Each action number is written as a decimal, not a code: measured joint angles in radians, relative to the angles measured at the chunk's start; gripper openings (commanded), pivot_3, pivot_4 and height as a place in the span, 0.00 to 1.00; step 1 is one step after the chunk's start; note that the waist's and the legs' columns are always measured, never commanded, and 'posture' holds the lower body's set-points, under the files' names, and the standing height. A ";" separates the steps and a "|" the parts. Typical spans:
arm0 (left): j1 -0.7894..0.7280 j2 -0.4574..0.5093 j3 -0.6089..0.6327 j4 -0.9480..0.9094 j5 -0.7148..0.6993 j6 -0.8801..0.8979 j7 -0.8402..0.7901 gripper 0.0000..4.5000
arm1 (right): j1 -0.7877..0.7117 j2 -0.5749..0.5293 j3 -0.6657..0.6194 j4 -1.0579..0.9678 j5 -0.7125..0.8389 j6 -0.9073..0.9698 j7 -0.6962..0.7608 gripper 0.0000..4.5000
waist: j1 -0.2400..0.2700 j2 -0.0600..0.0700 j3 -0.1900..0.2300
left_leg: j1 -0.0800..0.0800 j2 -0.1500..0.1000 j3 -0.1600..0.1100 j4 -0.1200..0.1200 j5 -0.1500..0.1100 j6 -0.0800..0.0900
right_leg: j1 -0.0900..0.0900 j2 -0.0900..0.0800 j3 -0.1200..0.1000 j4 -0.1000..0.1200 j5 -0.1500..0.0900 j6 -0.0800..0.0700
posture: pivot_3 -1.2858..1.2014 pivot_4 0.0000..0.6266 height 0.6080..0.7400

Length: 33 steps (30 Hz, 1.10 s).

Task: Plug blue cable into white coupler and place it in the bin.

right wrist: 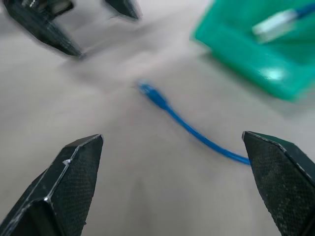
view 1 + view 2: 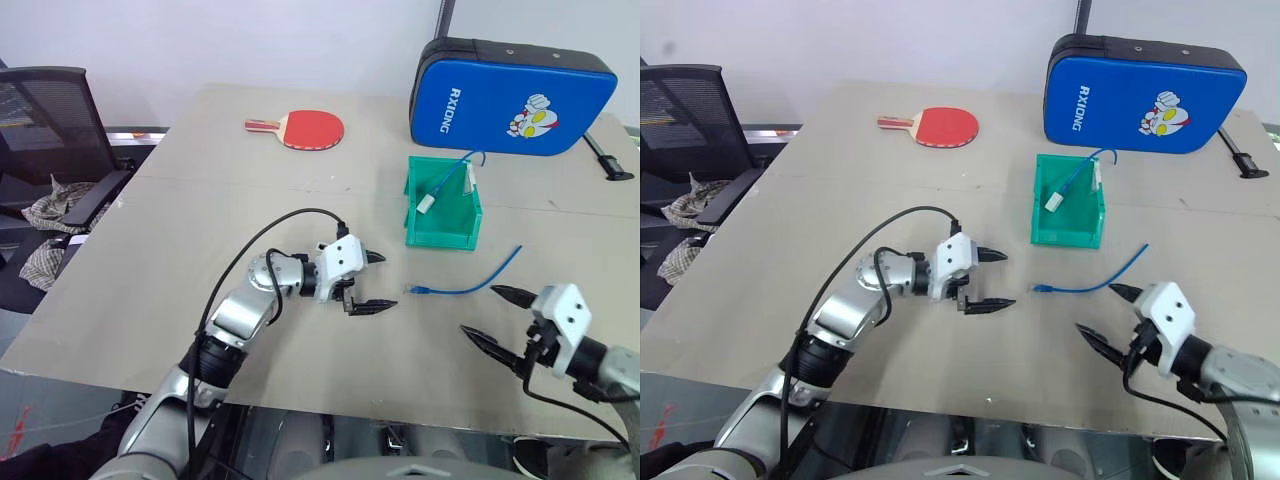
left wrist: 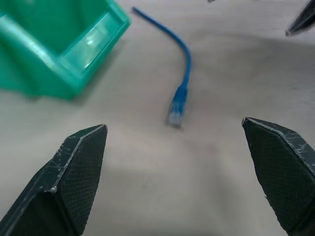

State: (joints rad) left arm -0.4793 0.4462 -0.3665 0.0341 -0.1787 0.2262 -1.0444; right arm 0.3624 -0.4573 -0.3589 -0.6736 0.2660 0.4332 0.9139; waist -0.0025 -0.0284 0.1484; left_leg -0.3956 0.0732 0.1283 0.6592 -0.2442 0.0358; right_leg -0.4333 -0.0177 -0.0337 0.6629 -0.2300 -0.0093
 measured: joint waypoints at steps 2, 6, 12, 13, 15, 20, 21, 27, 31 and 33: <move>-0.028 -0.021 -0.016 0.040 0.015 0.000 -0.007 1.00 | 0.071 0.025 -0.043 -0.031 0.015 -0.067 -0.015 0.99 | 0.001 0.000 0.000 | 0.000 0.000 -0.002 0.000 0.000 0.000 | 0.000 0.001 -0.002 0.000 0.000 0.000 | 0.52 0.24 0.92; -0.083 -0.066 -0.042 0.104 0.039 0.005 -0.023 1.00 | 0.186 0.039 -0.077 -0.059 0.038 -0.187 -0.020 0.99 | 0.004 0.000 0.000 | -0.002 -0.001 -0.003 0.000 0.000 0.000 | 0.001 0.001 -0.003 -0.001 0.000 0.000 | 0.52 0.24 0.92; -0.157 -0.120 -0.073 0.212 0.081 -0.022 -0.044 0.91 | 0.296 0.036 -0.089 -0.114 0.066 -0.226 -0.040 1.00 | 0.009 0.000 0.000 | -0.002 -0.001 -0.004 0.000 0.000 0.000 | 0.001 0.001 -0.003 -0.001 0.000 0.000 | 0.52 0.24 0.92; -0.165 -0.127 -0.079 0.232 0.088 -0.029 -0.046 0.88 | 0.306 0.035 -0.089 -0.124 0.066 -0.223 -0.049 1.00 | 0.009 0.000 0.000 | -0.002 -0.001 -0.004 0.000 0.000 0.000 | 0.001 0.001 -0.003 -0.001 -0.001 -0.001 | 0.52 0.24 0.92; -0.185 -0.139 -0.097 0.268 0.113 -0.047 -0.057 0.75 | 0.335 0.025 -0.088 -0.153 0.065 -0.213 -0.065 1.00 | 0.011 0.000 0.000 | -0.002 -0.001 -0.005 0.000 0.000 0.000 | 0.001 0.001 -0.004 -0.001 -0.001 -0.001 | 0.52 0.24 0.92; -0.213 -0.159 -0.127 0.339 0.158 -0.092 -0.088 0.20 | 0.380 0.011 -0.079 -0.182 0.058 -0.193 -0.099 1.00 | 0.015 0.000 0.000 | -0.003 -0.001 -0.006 0.000 0.000 0.000 | 0.001 0.000 -0.005 -0.002 -0.002 -0.003 | 0.52 0.24 0.92; -0.215 -0.163 -0.130 0.350 0.161 -0.101 -0.093 0.09 | 0.387 0.010 -0.079 -0.182 0.058 -0.194 -0.104 1.00 | 0.015 0.000 0.000 | -0.004 -0.001 -0.006 0.000 0.000 0.000 | 0.001 0.000 -0.005 -0.002 -0.002 -0.003 | 0.52 0.24 0.92; -0.223 -0.168 -0.137 0.359 0.178 -0.132 -0.132 0.02 | 0.402 0.011 -0.052 -0.171 0.052 -0.189 -0.142 1.00 | 0.015 0.000 0.000 | -0.004 -0.001 -0.007 0.000 0.000 0.000 | 0.001 0.000 -0.005 -0.002 -0.002 -0.004 | 0.52 0.24 0.92; -0.191 -0.159 -0.085 0.319 0.094 -0.072 -0.189 0.02 | 0.343 0.036 0.002 -0.171 0.102 -0.097 -0.211 1.00 | 0.013 0.000 0.000 | -0.004 0.000 -0.009 0.000 0.000 0.000 | 0.001 -0.002 -0.006 -0.002 -0.003 -0.004 | 0.52 0.24 0.92; -0.172 -0.149 -0.016 0.225 -0.069 0.135 -0.248 0.02 | 0.304 0.056 0.034 -0.172 0.223 0.018 -0.263 1.00 | 0.014 0.000 0.000 | -0.005 0.000 -0.011 0.001 0.000 0.000 | 0.001 -0.002 -0.007 -0.001 -0.003 -0.005 | 0.52 0.24 0.92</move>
State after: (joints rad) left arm -0.6510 0.2968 -0.3822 0.2593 -0.2477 0.3608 -1.2927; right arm 0.6659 -0.4016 -0.3250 -0.8453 0.4886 0.4514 0.6510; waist 0.0110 -0.0289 0.1488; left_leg -0.4003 0.0737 0.1176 0.6599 -0.2443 0.0359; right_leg -0.4328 -0.0193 -0.0409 0.6617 -0.2330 -0.0142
